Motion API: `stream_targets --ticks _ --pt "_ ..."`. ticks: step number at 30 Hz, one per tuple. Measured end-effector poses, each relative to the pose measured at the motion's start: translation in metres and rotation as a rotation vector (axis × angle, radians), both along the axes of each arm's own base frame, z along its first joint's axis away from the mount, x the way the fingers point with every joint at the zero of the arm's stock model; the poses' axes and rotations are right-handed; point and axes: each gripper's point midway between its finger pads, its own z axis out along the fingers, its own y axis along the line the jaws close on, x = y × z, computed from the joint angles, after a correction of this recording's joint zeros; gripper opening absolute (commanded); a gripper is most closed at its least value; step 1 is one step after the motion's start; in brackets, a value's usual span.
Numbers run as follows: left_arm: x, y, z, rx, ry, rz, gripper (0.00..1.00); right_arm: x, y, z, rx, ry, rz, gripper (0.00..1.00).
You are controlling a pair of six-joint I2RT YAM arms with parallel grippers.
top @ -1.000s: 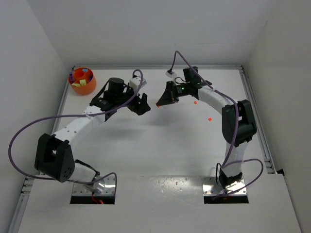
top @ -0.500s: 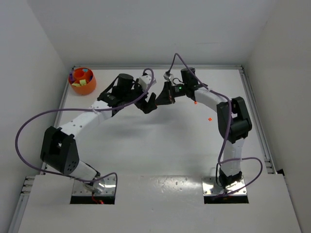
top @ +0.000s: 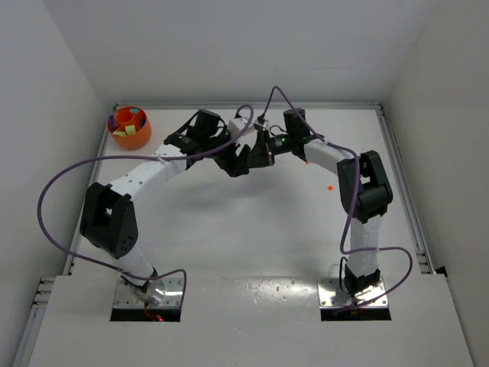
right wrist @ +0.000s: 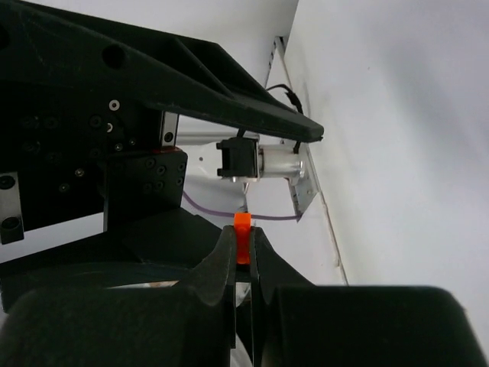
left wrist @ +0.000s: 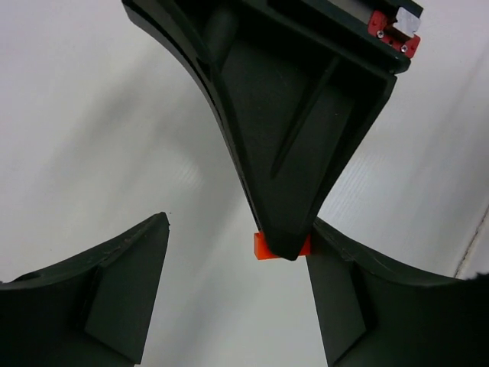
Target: Sort the legos into containers by color
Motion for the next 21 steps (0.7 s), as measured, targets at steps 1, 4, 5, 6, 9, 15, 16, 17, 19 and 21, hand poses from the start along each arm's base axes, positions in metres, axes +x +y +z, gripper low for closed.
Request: stream_targets --ticks 1,4,5,6,9,15,16,17,19,21 --pt "-0.001 0.0 -0.002 0.003 0.011 -0.003 0.75 -0.001 0.0 -0.003 0.001 0.011 0.006 0.0" --pt "-0.006 0.002 -0.009 0.022 0.048 -0.003 0.71 -0.002 0.0 -0.012 0.001 0.042 0.02 0.0" --pt "-0.007 0.003 -0.009 0.026 0.056 -0.003 0.7 -0.002 0.0 -0.014 0.0 0.052 0.022 0.0" --pt "-0.008 0.004 -0.009 0.031 0.062 -0.003 0.65 -0.003 0.0 -0.017 -0.001 0.06 0.024 0.0" --pt "-0.01 0.003 -0.005 0.035 0.076 -0.011 0.62 -0.003 0.0 -0.021 -0.003 0.071 0.026 0.0" --pt "-0.011 0.004 -0.004 0.039 0.081 -0.013 0.62 -0.005 -0.001 -0.031 -0.005 0.108 0.037 0.0" --pt "-0.011 0.004 -0.004 0.041 0.081 -0.013 0.62 -0.006 -0.001 -0.033 -0.007 0.116 0.04 0.0" --pt "-0.011 0.004 -0.005 0.043 0.081 -0.014 0.62 -0.006 0.0 -0.035 -0.008 0.122 0.042 0.0" --pt "-0.012 0.004 -0.005 0.041 0.088 -0.02 0.62 -0.008 0.0 -0.038 -0.01 0.134 0.045 0.0" --pt "-0.013 0.003 -0.006 0.041 0.096 -0.027 0.62 -0.009 0.0 -0.04 -0.011 0.142 0.047 0.0"
